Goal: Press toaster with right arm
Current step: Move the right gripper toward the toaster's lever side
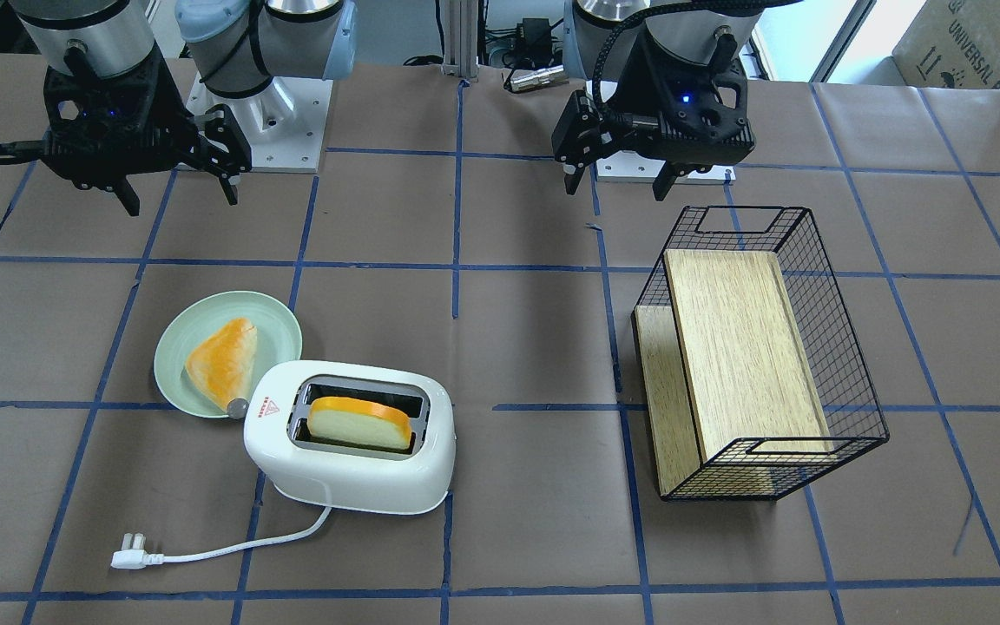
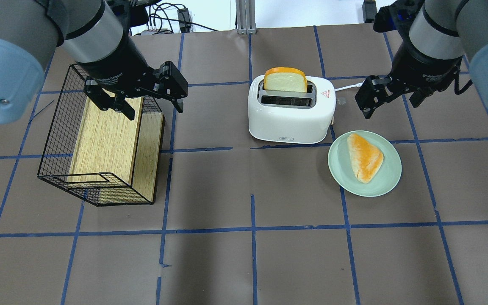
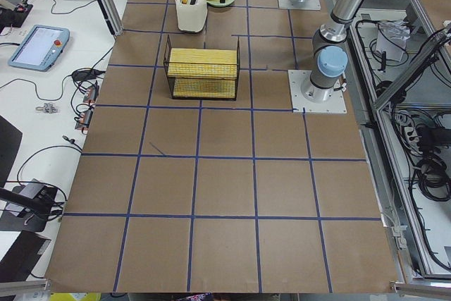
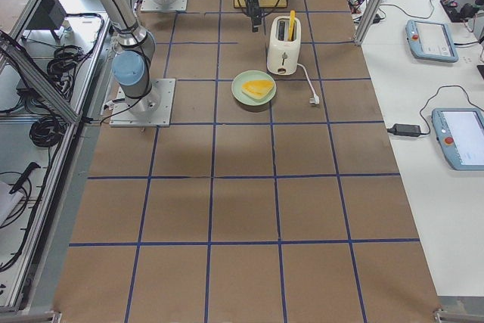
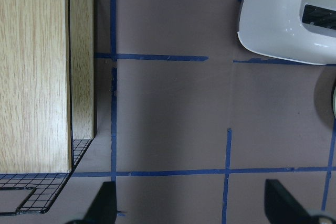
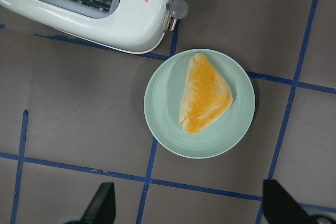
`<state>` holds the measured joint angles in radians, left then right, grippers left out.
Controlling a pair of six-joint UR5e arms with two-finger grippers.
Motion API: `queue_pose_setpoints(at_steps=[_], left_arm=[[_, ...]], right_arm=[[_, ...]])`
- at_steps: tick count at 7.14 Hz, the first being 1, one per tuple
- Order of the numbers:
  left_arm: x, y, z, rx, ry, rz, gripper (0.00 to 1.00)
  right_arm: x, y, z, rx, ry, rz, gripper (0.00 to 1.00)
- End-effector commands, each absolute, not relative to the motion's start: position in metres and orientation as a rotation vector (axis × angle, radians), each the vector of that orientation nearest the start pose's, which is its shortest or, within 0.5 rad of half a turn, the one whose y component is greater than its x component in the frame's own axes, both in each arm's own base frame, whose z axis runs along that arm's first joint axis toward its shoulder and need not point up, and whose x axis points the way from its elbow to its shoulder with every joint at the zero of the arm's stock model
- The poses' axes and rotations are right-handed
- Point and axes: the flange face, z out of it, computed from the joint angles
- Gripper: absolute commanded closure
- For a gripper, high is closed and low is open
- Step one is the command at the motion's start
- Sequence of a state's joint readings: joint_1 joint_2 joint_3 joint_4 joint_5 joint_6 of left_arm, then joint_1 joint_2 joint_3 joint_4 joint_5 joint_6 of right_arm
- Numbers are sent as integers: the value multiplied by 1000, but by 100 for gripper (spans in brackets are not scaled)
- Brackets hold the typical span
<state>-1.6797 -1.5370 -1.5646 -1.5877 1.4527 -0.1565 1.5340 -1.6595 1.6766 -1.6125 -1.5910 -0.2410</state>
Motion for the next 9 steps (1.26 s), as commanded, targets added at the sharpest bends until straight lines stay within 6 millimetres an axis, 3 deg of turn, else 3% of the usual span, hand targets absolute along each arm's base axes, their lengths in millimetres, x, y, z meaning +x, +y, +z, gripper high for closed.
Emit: queue_pose_setpoints(at_steps=[1,3,6,7,8,9], left_arm=[[-196,-461,506,-73,3261,-12,0],[-196,-461,506,-75,3261,-12,0],[-196,-460,507,-75,3261,-14,0],[-196,-461,506,-75,3261,-12,0],[-196,-461,506,-75,3261,-12,0],[-196,-461,506,-75,3261,-12,0]], right_arm=[[114,-462,477,-362,3136,1,0],[110,-468,470,-532,3109,22,0],[115,-475,461,-519,3039,28,0],[115,-484,454,-614,3023,27,0],[113,-500,447,-903,2950,-4,0],[107,-518,438,-1076,2884,5,0]])
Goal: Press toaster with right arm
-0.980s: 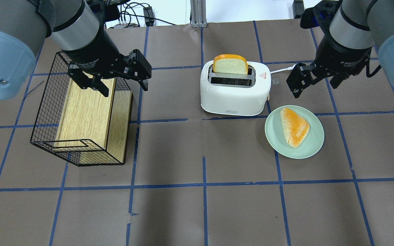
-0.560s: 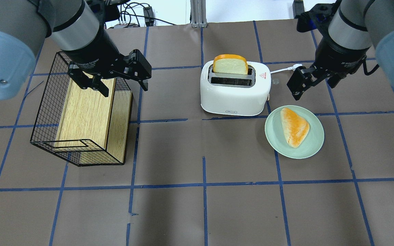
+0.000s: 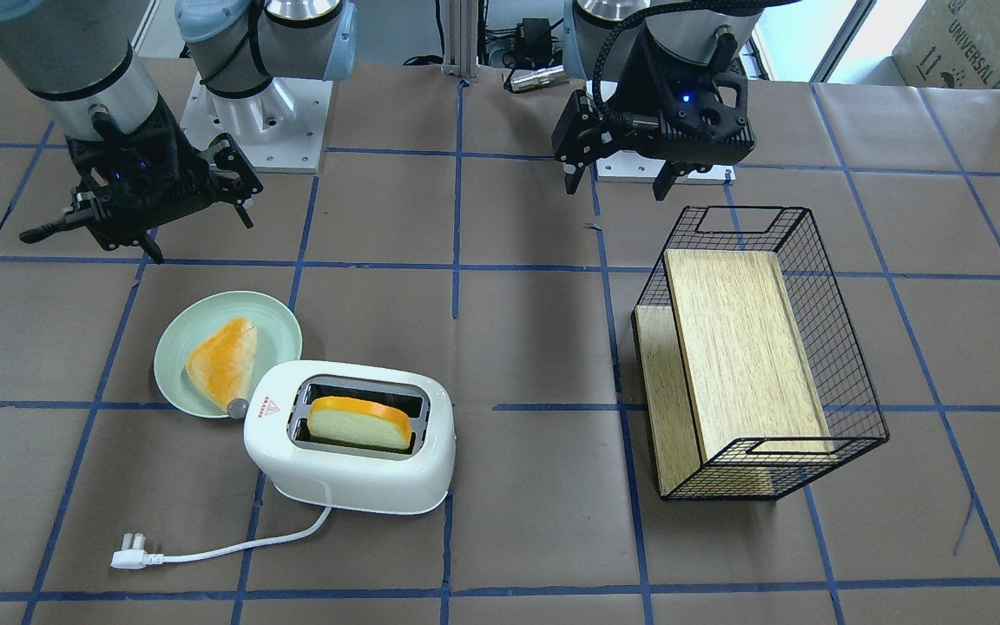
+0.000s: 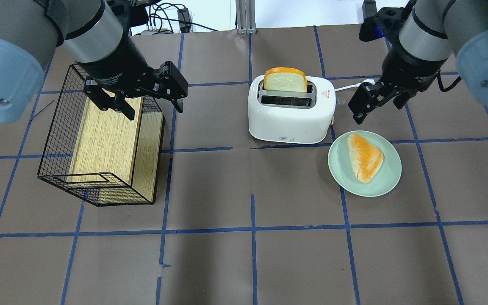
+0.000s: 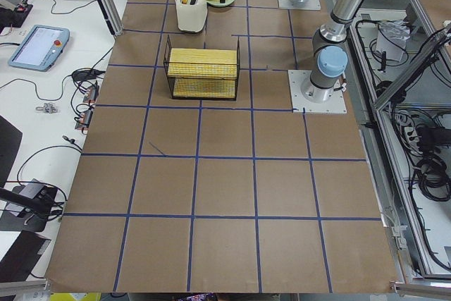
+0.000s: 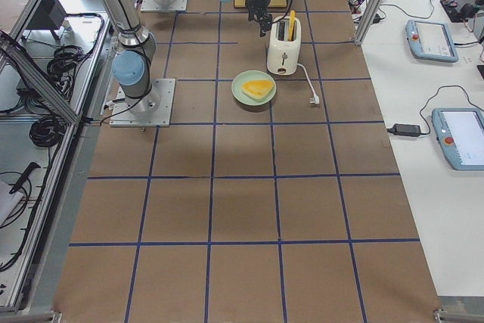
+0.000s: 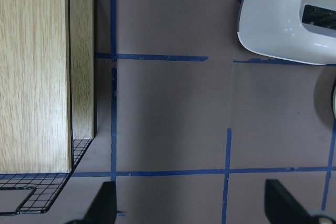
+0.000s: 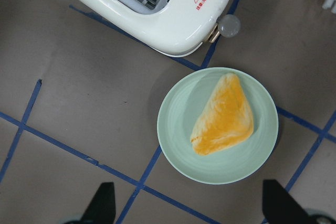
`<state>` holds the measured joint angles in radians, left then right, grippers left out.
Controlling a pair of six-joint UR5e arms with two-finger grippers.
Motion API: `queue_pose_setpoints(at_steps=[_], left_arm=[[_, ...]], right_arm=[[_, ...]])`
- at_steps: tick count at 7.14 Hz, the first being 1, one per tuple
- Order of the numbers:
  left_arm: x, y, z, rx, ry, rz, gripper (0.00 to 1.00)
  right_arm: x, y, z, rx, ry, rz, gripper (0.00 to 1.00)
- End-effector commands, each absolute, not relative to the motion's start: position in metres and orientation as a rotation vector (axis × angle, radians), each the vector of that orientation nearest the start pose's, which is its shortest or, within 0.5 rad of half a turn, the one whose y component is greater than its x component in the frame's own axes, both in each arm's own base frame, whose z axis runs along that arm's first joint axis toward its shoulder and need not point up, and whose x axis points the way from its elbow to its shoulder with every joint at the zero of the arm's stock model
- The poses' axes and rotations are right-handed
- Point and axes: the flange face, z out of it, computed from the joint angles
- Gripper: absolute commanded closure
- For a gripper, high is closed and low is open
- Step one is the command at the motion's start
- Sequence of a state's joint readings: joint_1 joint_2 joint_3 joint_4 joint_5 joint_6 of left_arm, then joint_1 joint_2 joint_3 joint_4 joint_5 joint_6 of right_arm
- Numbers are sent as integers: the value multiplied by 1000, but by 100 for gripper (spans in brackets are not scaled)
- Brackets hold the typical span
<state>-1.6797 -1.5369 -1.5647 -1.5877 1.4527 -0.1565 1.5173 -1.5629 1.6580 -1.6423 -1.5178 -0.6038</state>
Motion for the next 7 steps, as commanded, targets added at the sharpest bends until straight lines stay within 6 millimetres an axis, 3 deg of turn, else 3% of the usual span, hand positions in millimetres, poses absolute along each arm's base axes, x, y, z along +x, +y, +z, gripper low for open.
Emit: queue_pose_setpoints(at_steps=[1,7], left_arm=[[-196,-461,506,-75,3261,-12,0],[-196,-461,506,-75,3261,-12,0]], right_arm=[[100,-525,444,-1092,2885,-9,0],[101,-524,442,-1117,2872,1,0]])
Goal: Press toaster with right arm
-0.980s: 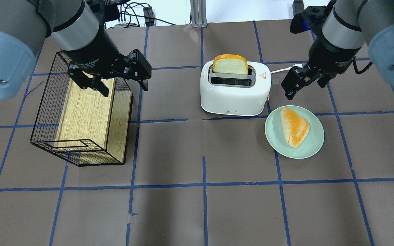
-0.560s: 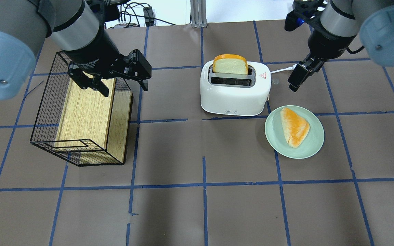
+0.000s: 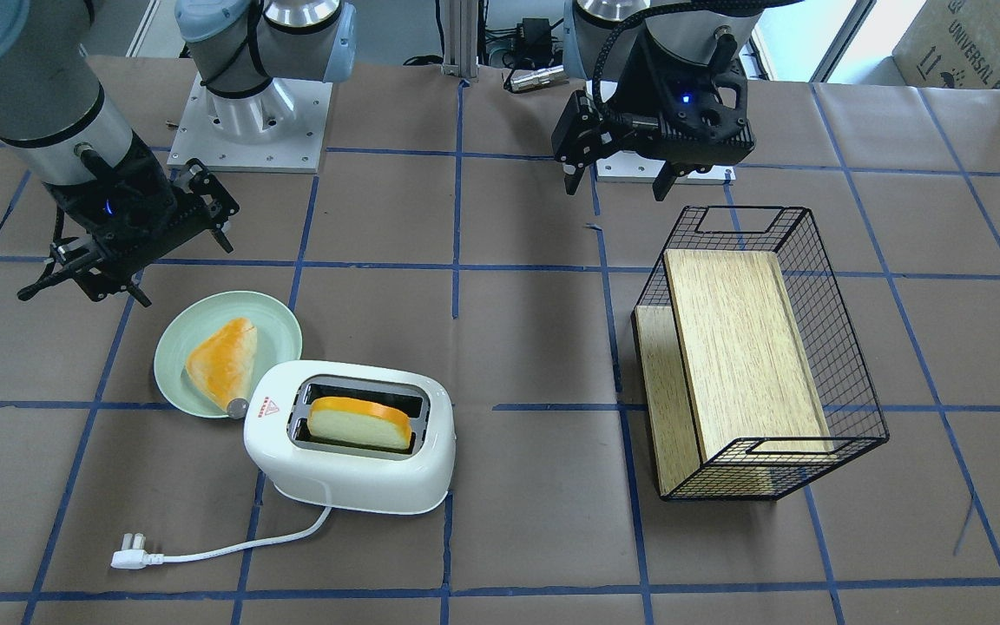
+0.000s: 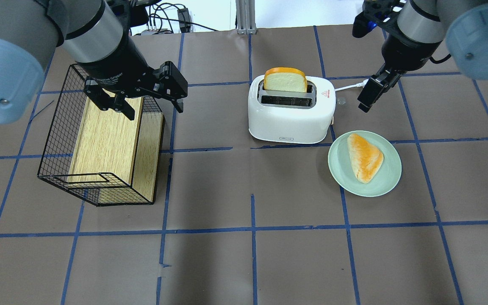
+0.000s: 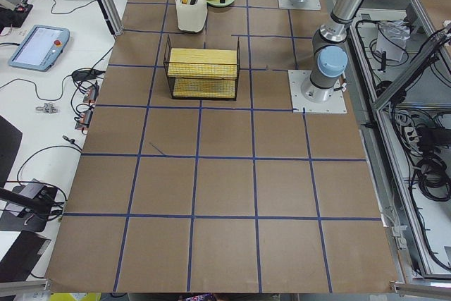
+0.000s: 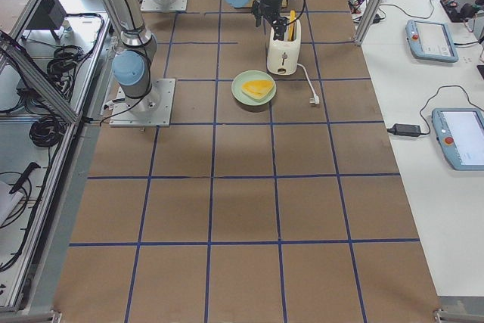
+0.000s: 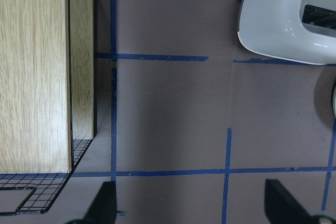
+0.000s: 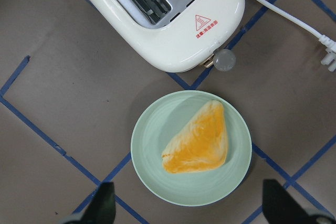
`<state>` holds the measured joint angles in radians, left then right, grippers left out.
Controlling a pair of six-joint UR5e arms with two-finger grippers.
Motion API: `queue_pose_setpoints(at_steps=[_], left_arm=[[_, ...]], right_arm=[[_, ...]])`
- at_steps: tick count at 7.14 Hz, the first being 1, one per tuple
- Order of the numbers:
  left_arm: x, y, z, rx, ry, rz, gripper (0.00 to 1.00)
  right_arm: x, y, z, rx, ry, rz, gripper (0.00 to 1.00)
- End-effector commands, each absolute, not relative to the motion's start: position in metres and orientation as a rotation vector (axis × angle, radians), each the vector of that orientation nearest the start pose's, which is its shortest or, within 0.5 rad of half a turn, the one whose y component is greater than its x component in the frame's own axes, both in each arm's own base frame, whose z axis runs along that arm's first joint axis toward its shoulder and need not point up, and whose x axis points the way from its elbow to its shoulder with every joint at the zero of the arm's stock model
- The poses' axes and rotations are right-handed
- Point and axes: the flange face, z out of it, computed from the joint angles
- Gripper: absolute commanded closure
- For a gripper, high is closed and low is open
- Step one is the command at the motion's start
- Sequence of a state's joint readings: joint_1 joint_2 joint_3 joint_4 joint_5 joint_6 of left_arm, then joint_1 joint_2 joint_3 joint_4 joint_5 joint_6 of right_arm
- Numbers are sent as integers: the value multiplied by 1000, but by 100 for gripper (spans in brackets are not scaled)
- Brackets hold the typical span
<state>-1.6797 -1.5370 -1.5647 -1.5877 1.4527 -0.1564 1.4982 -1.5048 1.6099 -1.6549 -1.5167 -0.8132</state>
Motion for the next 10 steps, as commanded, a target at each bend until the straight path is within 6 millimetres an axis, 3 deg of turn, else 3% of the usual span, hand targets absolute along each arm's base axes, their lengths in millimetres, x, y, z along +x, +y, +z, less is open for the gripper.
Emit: queue_pose_setpoints(at_steps=[1,6,7,8,9,10], left_arm=[[-196,-461,506,-75,3261,-12,0],[-196,-461,506,-75,3261,-12,0],[-196,-461,506,-75,3261,-12,0],[-196,-461,506,-75,3261,-12,0],[-196,-461,506,-75,3261,-12,0],[-196,-461,506,-75,3261,-12,0]], right_arm=[[101,-523,442,-1117,2872,3,0],[100,-520,443,-1113,2888,24,0],[101,-525,438,-1177,2859,12,0],[100,-545,423,-1342,2793,-27,0],[97,-574,411,-1524,2762,-154,9],[98,-583,402,-1723,2675,-171,50]])
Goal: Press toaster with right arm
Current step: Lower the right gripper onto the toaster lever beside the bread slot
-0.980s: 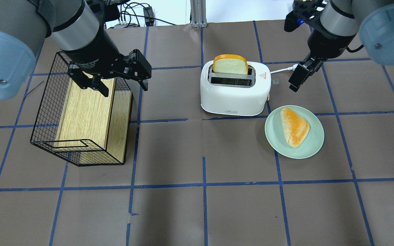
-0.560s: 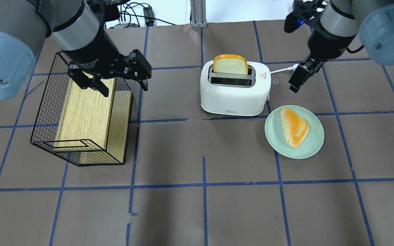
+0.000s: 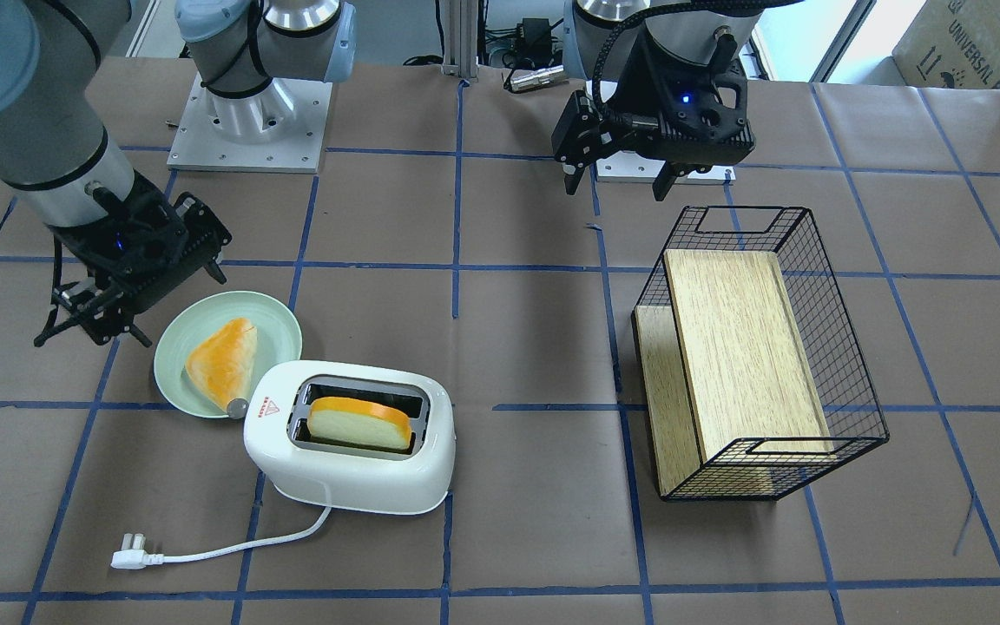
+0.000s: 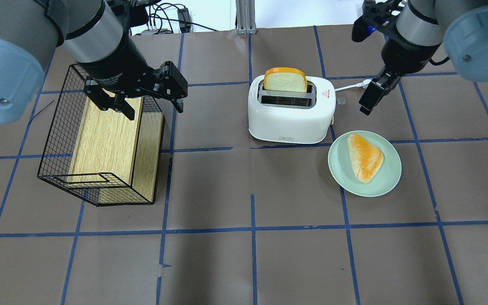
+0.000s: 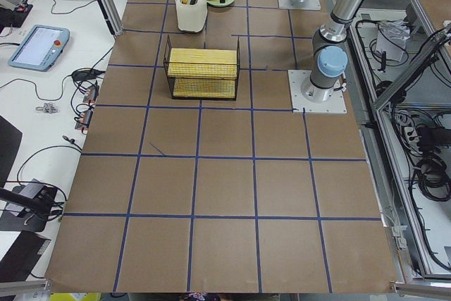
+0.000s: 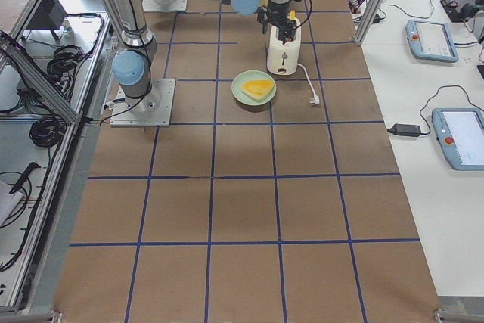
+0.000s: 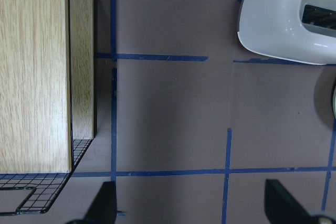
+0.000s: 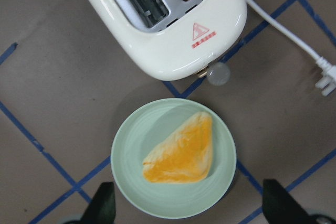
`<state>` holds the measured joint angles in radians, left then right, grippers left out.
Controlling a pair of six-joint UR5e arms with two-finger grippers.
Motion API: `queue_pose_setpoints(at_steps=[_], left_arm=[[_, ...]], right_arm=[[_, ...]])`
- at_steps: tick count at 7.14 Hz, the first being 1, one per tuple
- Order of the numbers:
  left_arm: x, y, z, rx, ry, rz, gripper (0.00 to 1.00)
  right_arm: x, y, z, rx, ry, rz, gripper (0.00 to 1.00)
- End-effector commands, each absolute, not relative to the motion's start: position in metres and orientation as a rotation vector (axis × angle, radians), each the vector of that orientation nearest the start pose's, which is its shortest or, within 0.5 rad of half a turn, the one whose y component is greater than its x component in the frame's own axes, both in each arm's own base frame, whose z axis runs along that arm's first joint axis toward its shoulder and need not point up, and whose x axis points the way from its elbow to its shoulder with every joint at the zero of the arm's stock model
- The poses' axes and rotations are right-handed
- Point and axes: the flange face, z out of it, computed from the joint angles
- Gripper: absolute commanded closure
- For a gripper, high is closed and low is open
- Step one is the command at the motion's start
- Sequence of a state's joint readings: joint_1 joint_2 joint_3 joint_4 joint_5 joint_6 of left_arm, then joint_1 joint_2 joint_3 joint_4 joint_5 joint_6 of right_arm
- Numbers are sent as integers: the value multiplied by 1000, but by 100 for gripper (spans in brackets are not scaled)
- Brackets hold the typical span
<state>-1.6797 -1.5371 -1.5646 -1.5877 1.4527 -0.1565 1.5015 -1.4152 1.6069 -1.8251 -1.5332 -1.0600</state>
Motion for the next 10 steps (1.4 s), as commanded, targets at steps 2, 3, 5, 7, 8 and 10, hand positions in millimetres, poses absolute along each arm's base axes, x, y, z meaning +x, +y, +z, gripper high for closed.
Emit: queue_pose_setpoints(at_steps=[2,3,5,7,8,10], left_arm=[[-196,-461,506,-75,3261,-12,0],[-196,-460,507,-75,3261,-14,0],[-196,-461,506,-75,3261,-12,0],[-196,-461,506,-75,3261,-12,0],[-196,-461,506,-75,3261,-12,0],[-196,-460,507,-75,3261,-14,0]], right_arm=[[94,-605,383,-2021,2561,-247,83],[98,-617,362,-2025,2535,-239,90],[110,-616,341,-2005,2490,-210,94],[112,-608,319,-1981,2468,-175,96],[112,-610,308,-1979,2455,-153,96],[114,-615,289,-1956,2428,-140,96]])
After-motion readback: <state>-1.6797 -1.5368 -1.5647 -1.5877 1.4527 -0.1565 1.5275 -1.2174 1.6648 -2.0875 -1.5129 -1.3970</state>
